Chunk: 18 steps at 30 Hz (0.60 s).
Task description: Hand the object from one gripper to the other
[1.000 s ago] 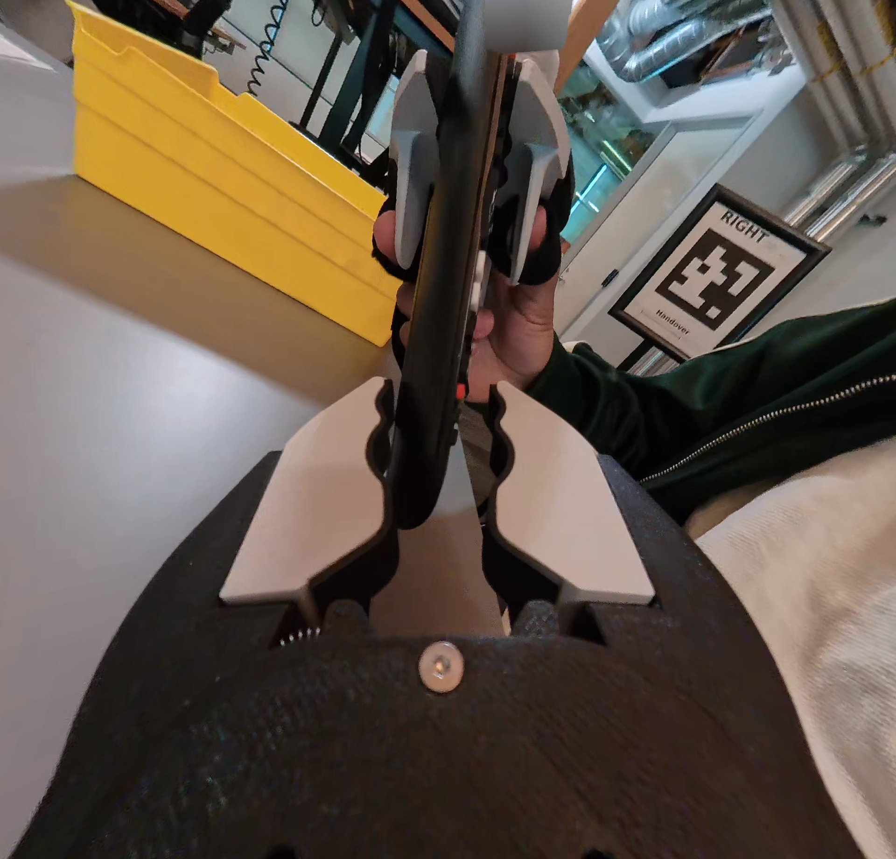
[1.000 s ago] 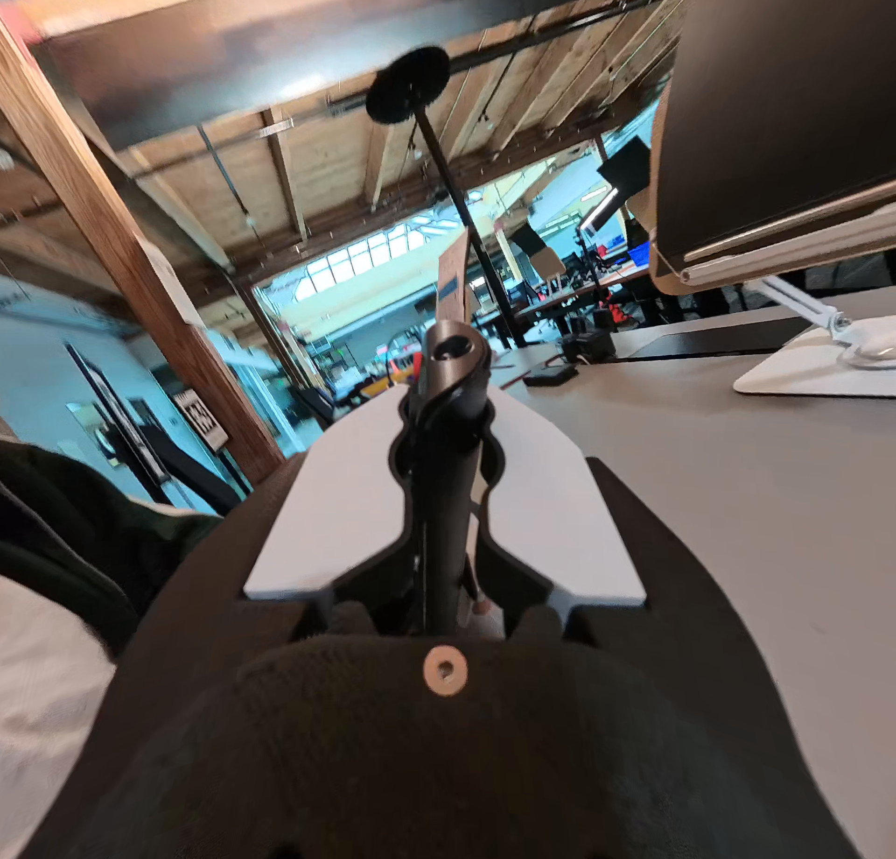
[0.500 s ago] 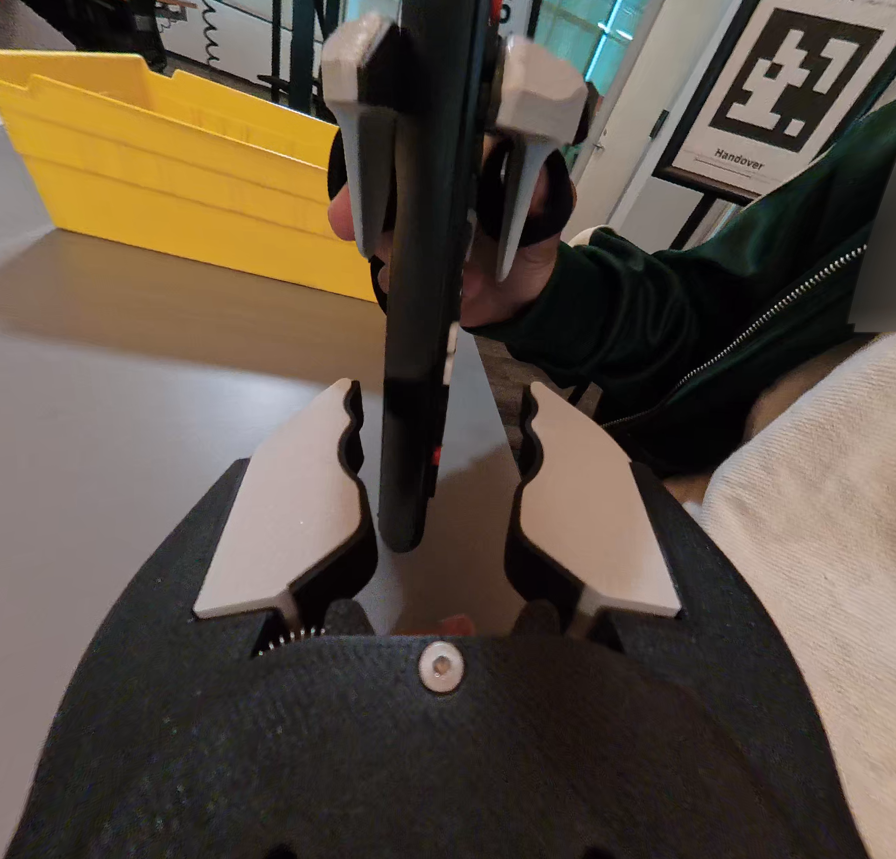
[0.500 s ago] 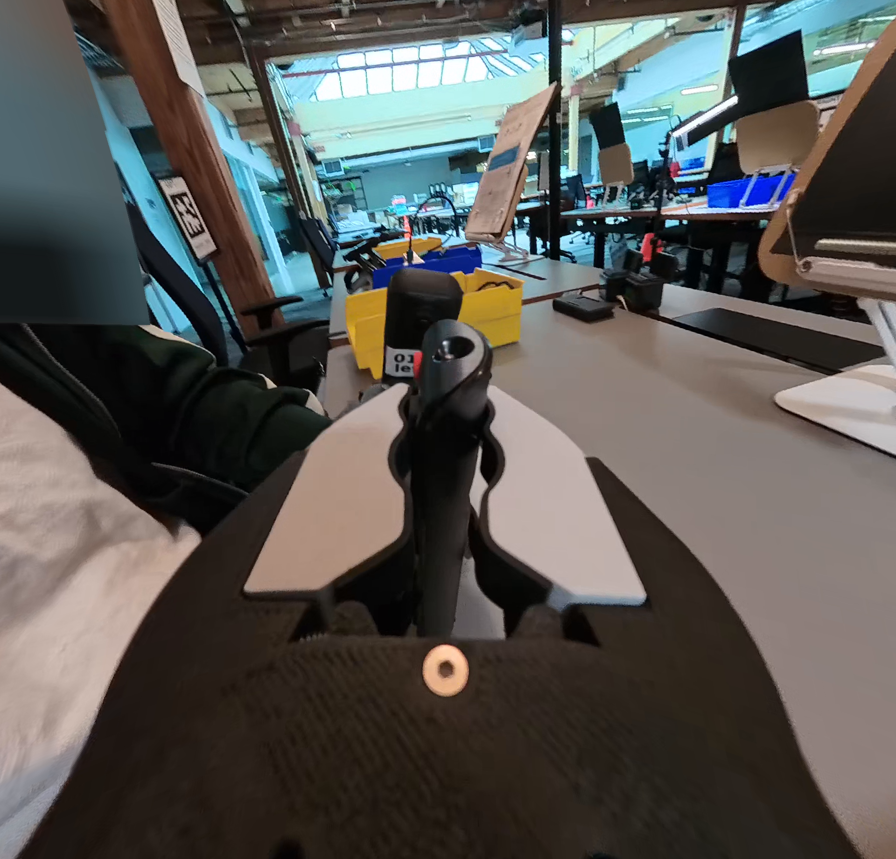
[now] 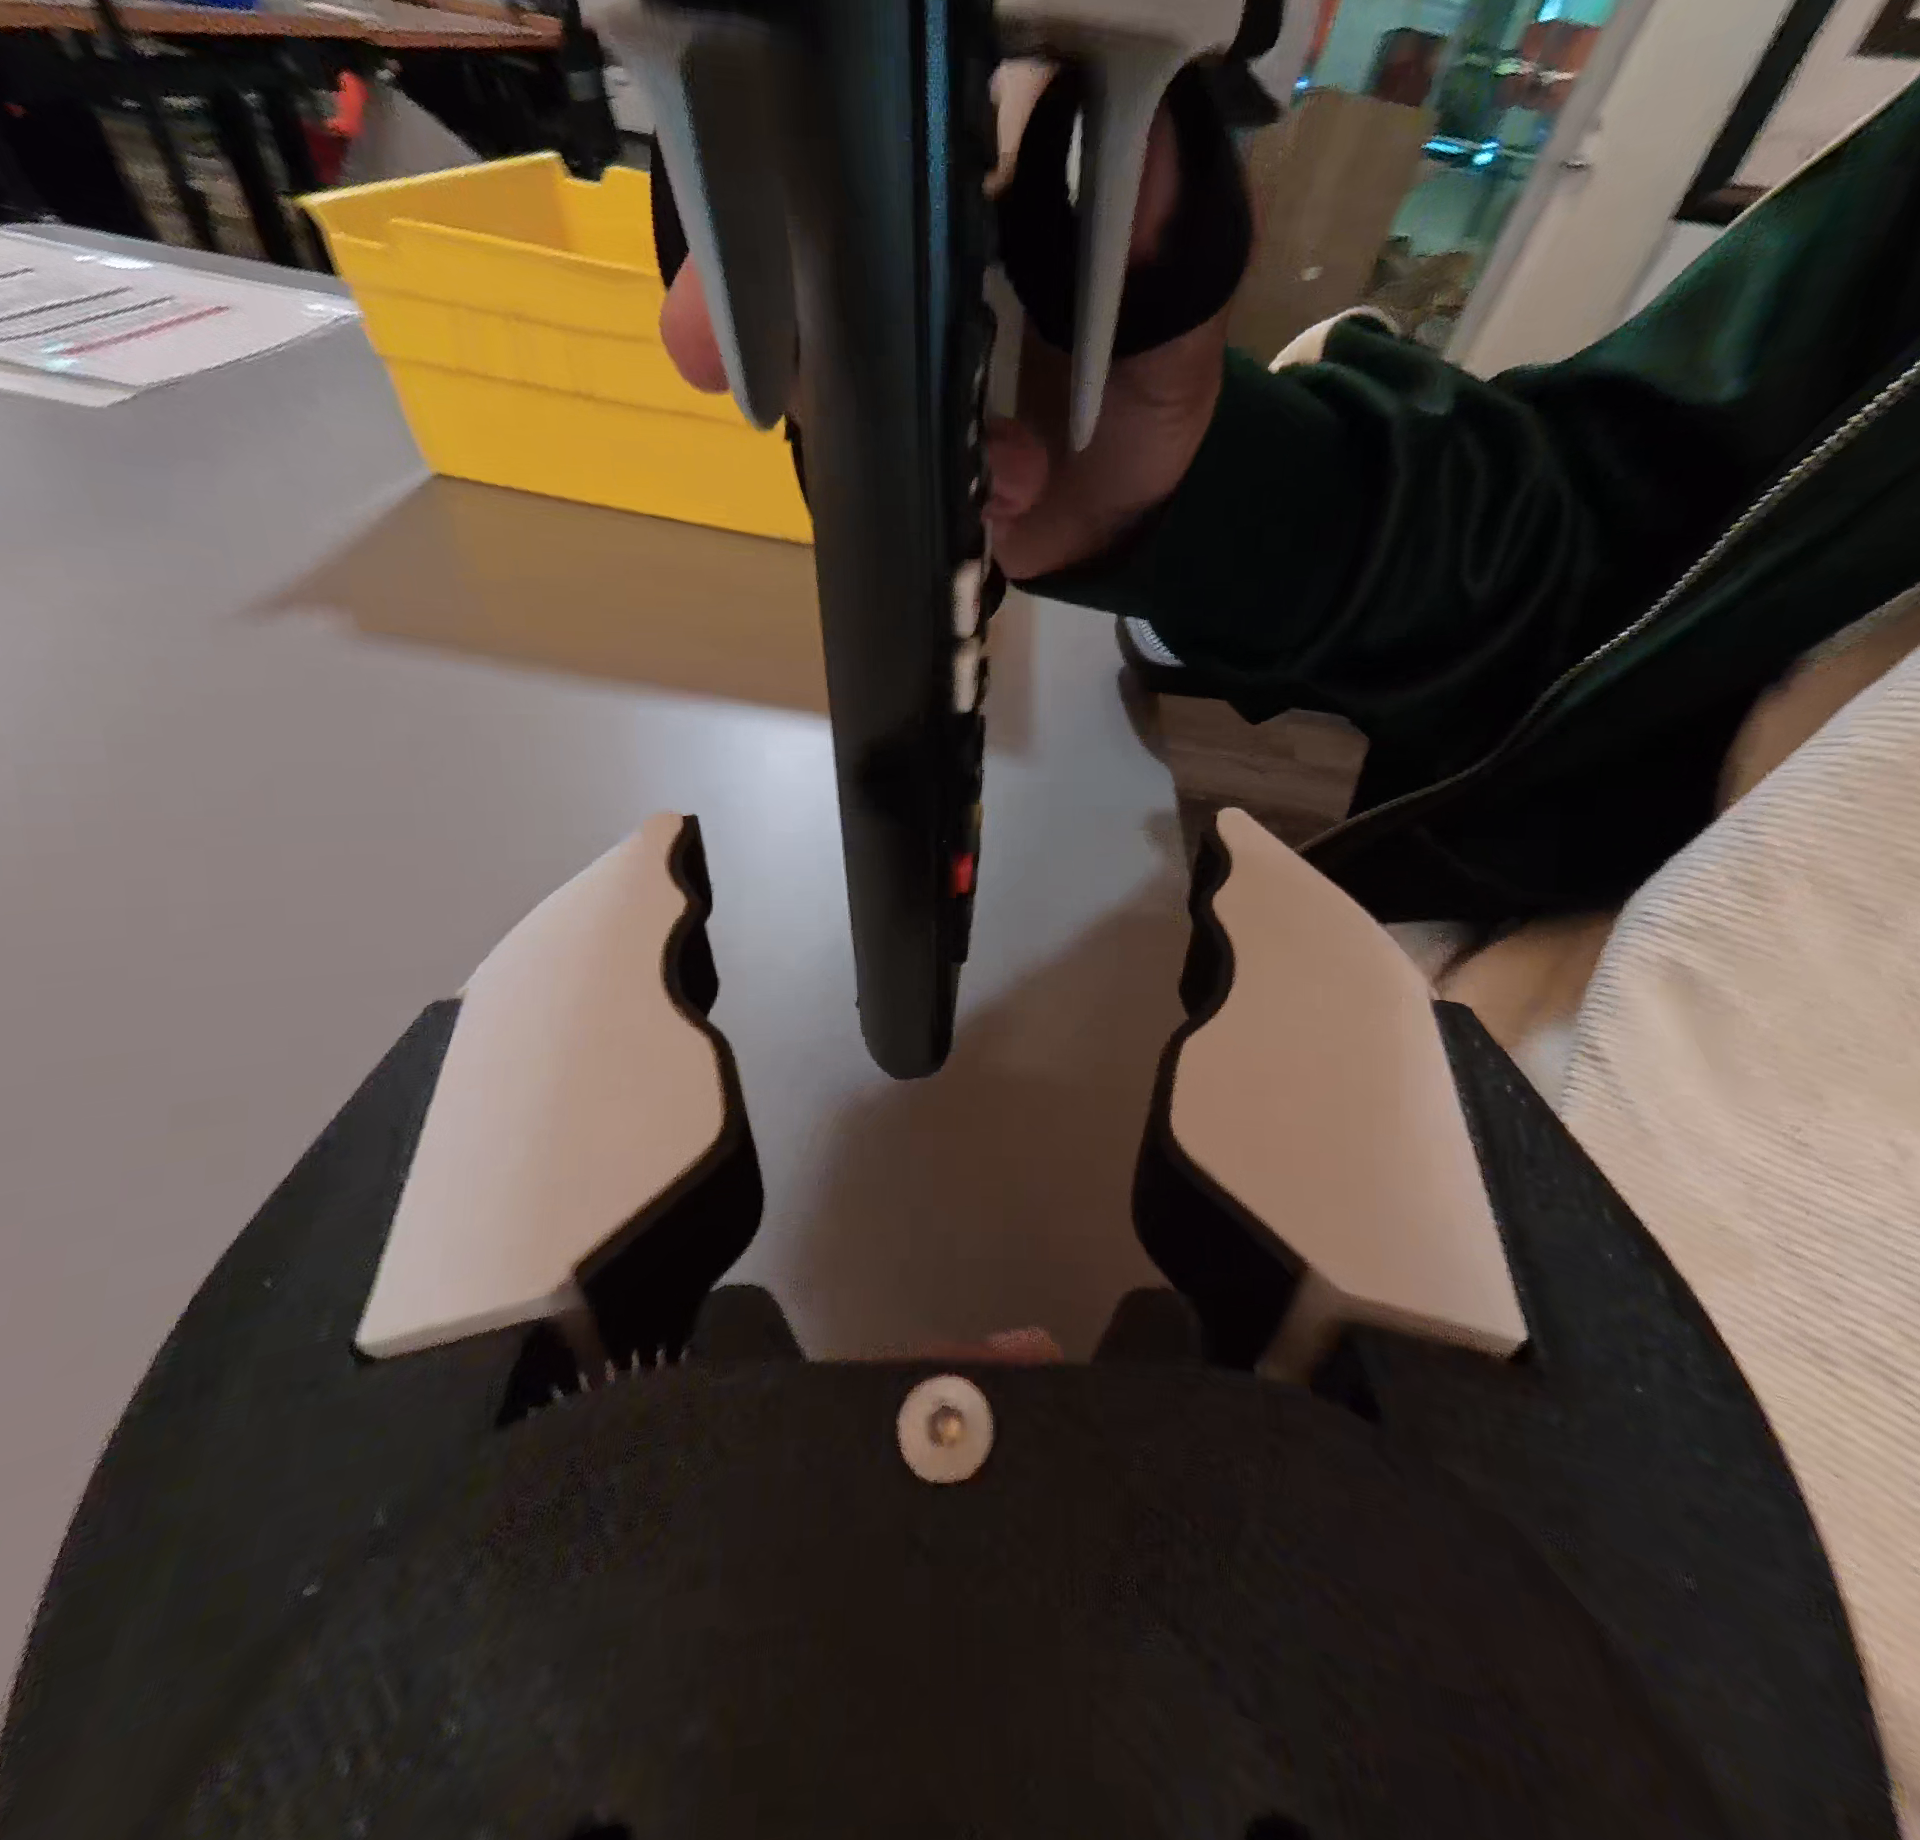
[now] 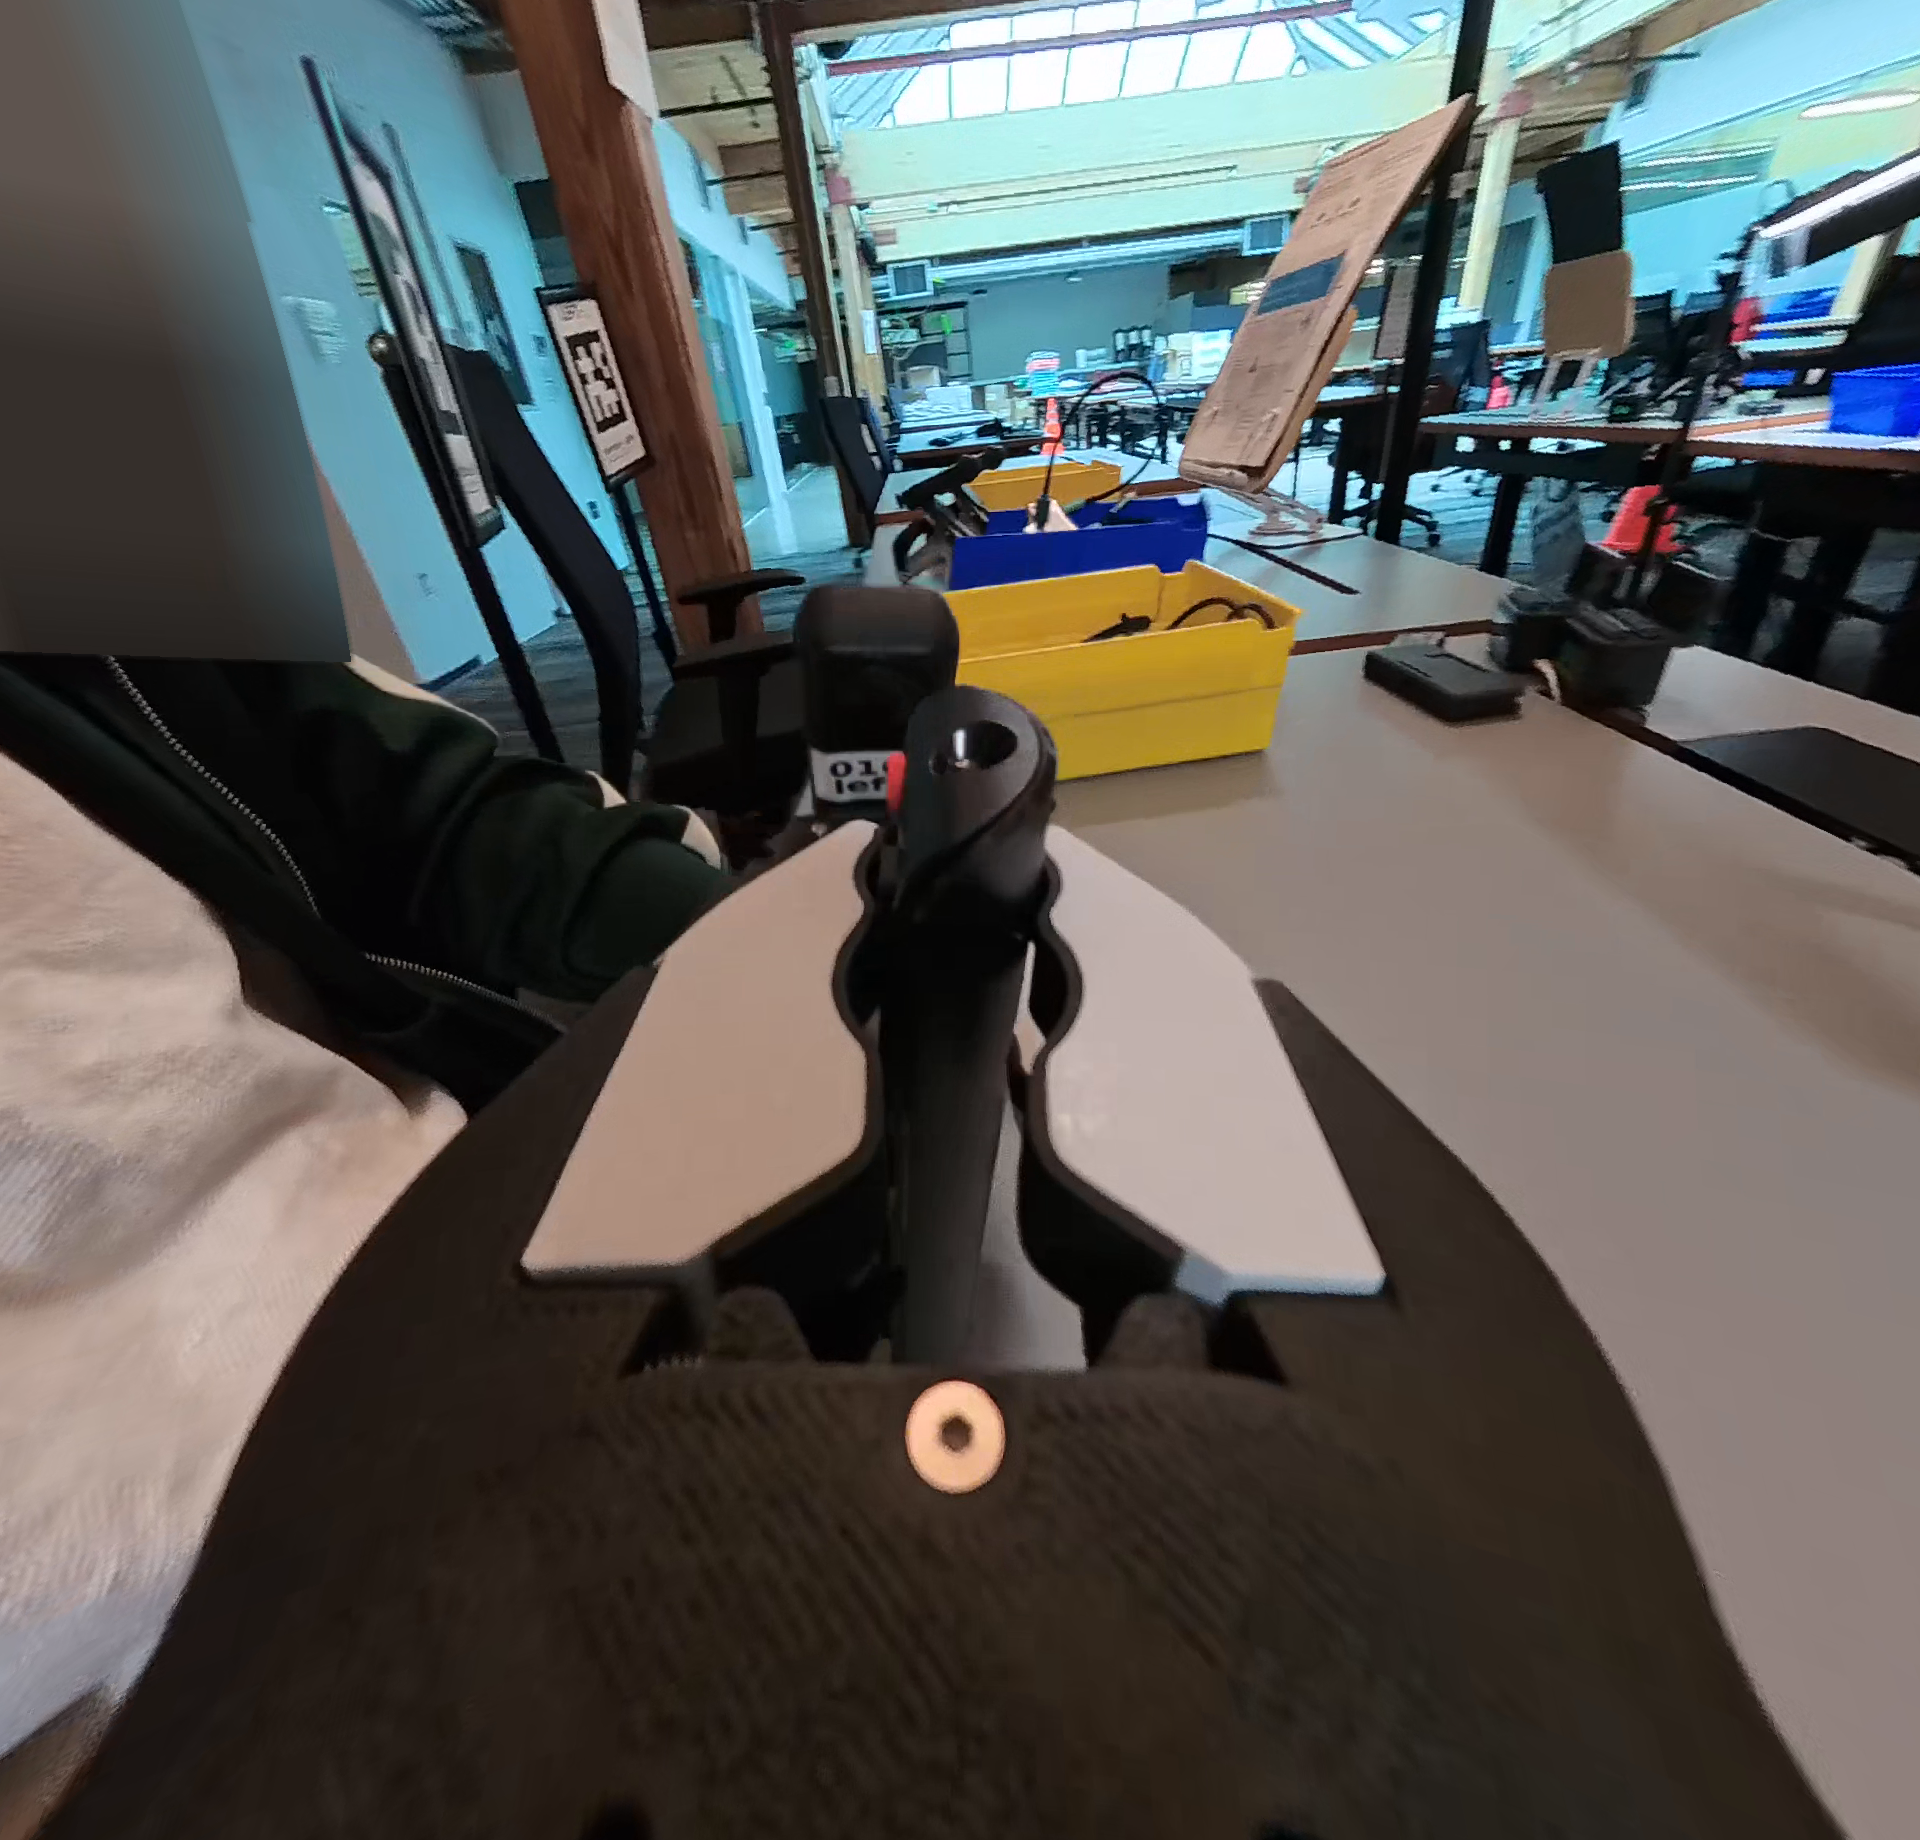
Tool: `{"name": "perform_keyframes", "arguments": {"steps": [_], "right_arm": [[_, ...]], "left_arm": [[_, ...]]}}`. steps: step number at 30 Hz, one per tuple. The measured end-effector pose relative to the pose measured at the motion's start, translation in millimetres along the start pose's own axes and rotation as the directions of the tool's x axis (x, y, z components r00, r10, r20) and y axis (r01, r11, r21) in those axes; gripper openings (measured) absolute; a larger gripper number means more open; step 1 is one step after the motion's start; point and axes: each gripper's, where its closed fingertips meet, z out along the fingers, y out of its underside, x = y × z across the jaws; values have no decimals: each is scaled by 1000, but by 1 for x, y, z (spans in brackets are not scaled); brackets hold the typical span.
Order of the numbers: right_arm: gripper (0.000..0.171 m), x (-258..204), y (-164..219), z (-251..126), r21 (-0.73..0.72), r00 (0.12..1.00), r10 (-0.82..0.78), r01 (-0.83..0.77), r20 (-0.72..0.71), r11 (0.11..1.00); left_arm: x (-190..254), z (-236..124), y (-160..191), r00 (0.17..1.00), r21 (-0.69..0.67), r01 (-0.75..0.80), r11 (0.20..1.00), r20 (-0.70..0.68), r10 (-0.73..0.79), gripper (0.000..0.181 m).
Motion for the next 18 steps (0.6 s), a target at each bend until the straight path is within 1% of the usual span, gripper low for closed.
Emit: {"name": "perform_keyframes", "arguments": {"steps": [2,4,6,10,14,18], "right_arm": [[25,-2,-3,12,3,999,-5,4,38,1000],[25,-6,-7,23,5,997,-15,15,76,1000],[25,-11,-9,34,-2,993,-23,24,116,1000],[25,-20,-9,52,-42,984,-31,39,177,998],[25,-24,-7,61,-78,979,-50,66,196,995],[25,-25,-9,61,-80,979,-34,51,203,996]], "left_arm": [[-5,-7,3,998,6,6,1000,60,-7,97],[-5,-16,-1,996,39,18,999,91,-22,96],[-3,-25,-5,993,72,17,997,114,-25,90],[-3,-38,-2,987,84,16,996,158,-29,68],[-4,-42,2,982,77,17,997,186,-31,62],[-4,-38,4,983,68,47,997,173,-58,56]]}}
